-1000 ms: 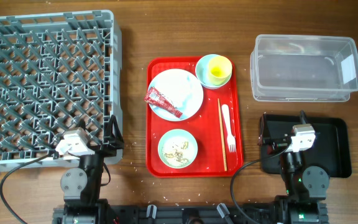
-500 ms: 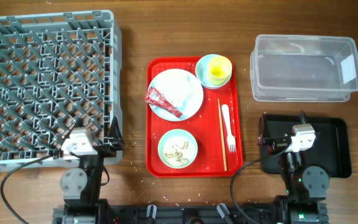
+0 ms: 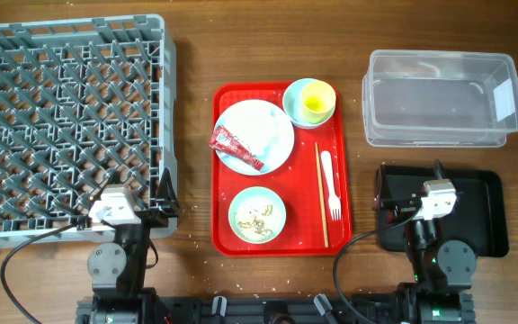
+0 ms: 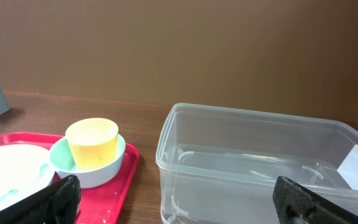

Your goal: Sort waste into correct bins and load items into the dishwasher rack

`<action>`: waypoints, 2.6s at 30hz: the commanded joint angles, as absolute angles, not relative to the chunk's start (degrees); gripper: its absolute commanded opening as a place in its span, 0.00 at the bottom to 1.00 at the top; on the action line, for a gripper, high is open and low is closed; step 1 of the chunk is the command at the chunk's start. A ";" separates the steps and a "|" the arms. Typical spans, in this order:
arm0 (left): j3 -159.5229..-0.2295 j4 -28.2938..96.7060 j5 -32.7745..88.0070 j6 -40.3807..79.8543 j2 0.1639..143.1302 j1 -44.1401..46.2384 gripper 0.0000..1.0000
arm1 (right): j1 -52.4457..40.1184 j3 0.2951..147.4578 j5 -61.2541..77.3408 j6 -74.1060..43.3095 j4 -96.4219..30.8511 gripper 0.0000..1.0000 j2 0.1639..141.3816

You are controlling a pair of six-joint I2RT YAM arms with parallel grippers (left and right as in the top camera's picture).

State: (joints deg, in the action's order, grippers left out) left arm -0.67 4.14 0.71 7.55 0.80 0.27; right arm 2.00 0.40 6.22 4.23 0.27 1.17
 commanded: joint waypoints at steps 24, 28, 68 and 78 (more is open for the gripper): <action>-0.43 -24.67 50.54 36.53 0.54 0.54 1.00 | 1.67 0.30 6.50 4.49 0.38 1.00 0.93; -6.48 -16.84 50.54 33.69 2.17 0.51 1.00 | 1.67 0.30 6.50 4.49 0.38 1.00 0.93; -51.66 53.10 23.29 17.17 37.28 -34.52 1.00 | 1.67 1.23 41.87 -79.26 31.51 1.00 0.93; -51.66 53.10 23.29 17.17 37.28 -34.52 1.00 | -2.22 42.78 52.14 -25.69 -17.58 0.99 41.65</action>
